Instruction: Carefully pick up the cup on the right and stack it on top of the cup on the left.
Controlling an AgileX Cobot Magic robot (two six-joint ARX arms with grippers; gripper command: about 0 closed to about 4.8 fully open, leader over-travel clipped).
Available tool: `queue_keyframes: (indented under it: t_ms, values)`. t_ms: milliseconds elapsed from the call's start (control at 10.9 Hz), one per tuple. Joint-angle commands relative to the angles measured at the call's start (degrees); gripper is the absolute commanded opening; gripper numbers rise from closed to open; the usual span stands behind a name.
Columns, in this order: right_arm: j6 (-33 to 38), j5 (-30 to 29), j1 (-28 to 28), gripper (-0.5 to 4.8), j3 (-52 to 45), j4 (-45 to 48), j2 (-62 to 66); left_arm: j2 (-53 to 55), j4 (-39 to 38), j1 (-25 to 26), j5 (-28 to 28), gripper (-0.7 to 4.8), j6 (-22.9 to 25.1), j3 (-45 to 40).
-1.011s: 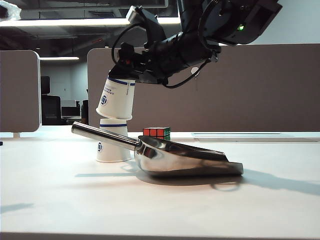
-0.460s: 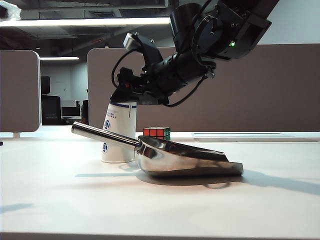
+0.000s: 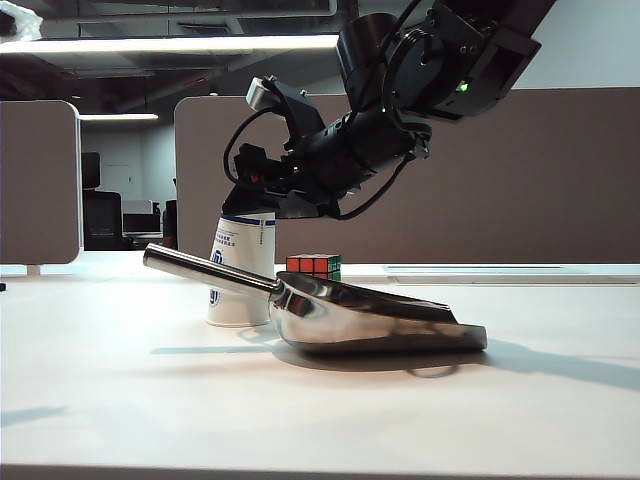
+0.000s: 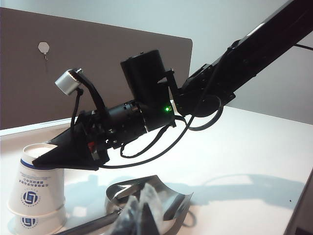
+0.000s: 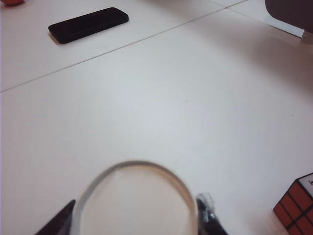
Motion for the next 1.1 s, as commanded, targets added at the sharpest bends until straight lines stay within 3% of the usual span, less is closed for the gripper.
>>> queue_keyframes:
  t_ms: [92, 552, 919, 1011, 1103]
  values:
    - [-0.15, 0.70, 0.04, 2.73, -0.22, -5.53, 0.09, 0.02, 0.72, -0.04, 0.07, -0.05, 0.00, 0.15]
    - [1.42, 1.38, 0.09, 2.74, -0.22, -10.58, 0.09, 0.02, 0.72, -0.04, 0.09, -0.05, 0.00, 0.15]
    - [1.57, 1.36, 0.13, 2.75, -0.20, -8.63, 0.09, 0.02, 0.70, -0.04, 0.17, -0.05, 0.00, 0.15]
    - [1.57, 1.36, 0.13, 2.89, -0.20, -8.61, 0.09, 0.02, 0.72, -0.04, 0.17, -0.05, 0.00, 0.15]
    - [1.57, 1.36, 0.13, 3.40, -0.20, -8.00, 0.07, 0.00, 0.72, -0.04, 0.15, -0.05, 0.00, 0.15]
